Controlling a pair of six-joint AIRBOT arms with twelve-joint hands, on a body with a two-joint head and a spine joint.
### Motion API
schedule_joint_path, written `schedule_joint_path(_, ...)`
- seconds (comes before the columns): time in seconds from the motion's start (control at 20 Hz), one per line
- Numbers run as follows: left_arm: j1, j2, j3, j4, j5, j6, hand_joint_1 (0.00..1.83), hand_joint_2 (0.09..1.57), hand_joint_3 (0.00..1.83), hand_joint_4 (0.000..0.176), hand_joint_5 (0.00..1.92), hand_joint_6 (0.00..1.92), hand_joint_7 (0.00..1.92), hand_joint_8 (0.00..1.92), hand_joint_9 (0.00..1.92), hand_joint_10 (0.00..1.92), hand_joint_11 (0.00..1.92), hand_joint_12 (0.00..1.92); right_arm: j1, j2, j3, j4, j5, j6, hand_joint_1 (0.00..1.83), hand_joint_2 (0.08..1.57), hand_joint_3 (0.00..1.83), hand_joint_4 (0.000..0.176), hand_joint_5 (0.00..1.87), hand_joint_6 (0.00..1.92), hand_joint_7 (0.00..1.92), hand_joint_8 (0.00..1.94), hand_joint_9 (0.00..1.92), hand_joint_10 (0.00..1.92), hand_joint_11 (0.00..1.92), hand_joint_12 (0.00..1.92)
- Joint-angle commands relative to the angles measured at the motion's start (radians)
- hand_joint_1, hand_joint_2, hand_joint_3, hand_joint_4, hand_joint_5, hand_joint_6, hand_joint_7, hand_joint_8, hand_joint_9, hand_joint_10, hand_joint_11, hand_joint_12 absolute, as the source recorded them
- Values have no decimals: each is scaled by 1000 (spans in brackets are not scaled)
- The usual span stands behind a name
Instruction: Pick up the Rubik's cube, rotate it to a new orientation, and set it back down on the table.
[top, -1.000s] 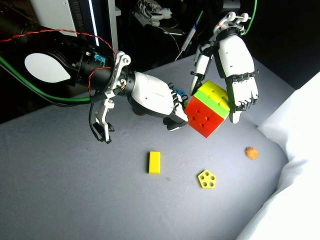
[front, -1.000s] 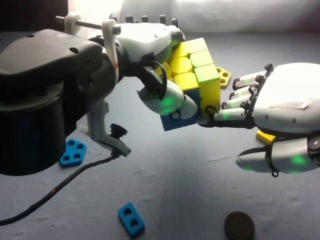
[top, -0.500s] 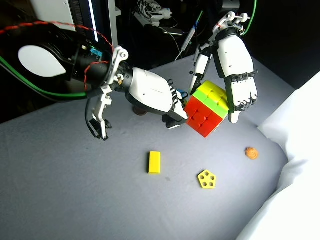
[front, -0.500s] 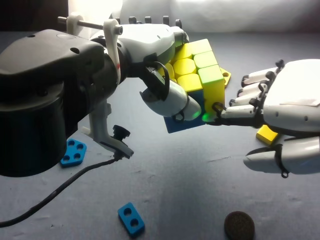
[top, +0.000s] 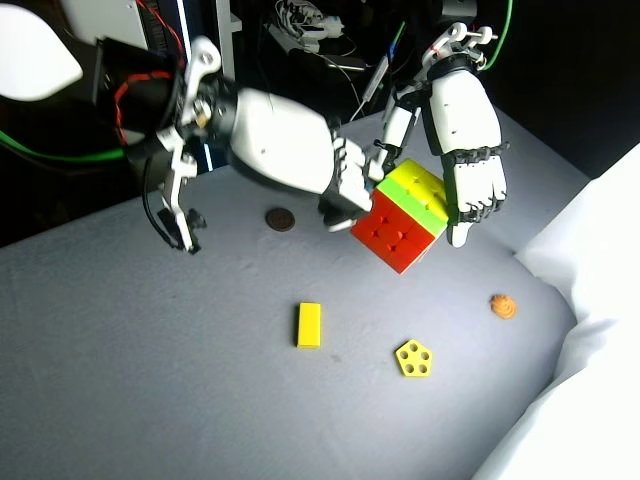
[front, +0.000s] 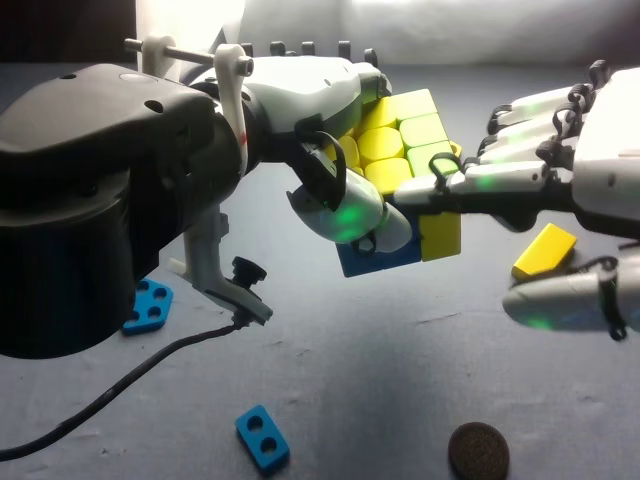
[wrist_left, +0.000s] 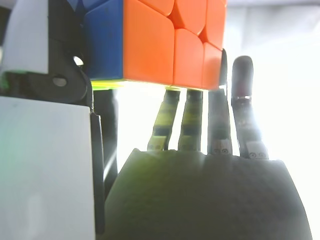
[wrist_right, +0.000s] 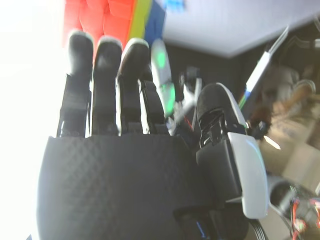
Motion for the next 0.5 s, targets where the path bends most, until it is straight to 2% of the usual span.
schedule_joint_path(0.0, -16, 5, -2, 66, -1, -6, 1034, 1246, 0, 0, 298, 1029, 279, 1254, 259, 1280, 36, 1540, 21, 13, -1, 33, 129, 17, 0, 1365, 0, 0, 153, 2, 383, 1746, 394, 1921, 243, 1921)
schedule_joint_path(0.15, -16, 5, -2, 66, -1, -6, 1012, 1263, 4, 0, 285, 1035, 270, 1236, 255, 1255, 26, 1544, 61, 35, 16, 33, 181, 65, 0, 1364, 0, 0, 168, 5, 391, 1655, 377, 1921, 273, 1921)
schedule_joint_path(0.25, -16, 5, -3, 66, -1, -6, 1041, 1242, 0, 0, 294, 1041, 284, 1238, 269, 1257, 26, 1573, 94, 43, 29, 52, 182, 63, 0, 1357, 0, 0, 154, 0, 329, 1418, 322, 1921, 223, 1921)
schedule_joint_path(0.35, -9, 7, -6, 67, -1, -6, 1060, 1229, 0, 0, 303, 1016, 293, 1234, 281, 1250, 33, 1557, 113, 46, 30, 66, 170, 1, 0, 1345, 0, 0, 161, 4, 345, 952, 240, 1473, 55, 1921)
schedule_joint_path(0.4, -4, 7, -6, 70, 0, -6, 1046, 1240, 2, 0, 296, 1019, 285, 1232, 268, 1243, 19, 1547, 112, 46, 30, 67, 168, -2, 0, 1334, 0, 0, 164, 4, 301, 542, 130, 1097, 10, 1768)
schedule_joint_path(0.45, 2, 7, -8, 73, 1, -6, 1042, 1242, 3, 0, 295, 1019, 284, 1232, 266, 1242, 17, 1546, 113, 46, 29, 72, 165, -7, 0, 1326, 0, 0, 157, 3, 287, 267, 93, 766, 1, 1551)
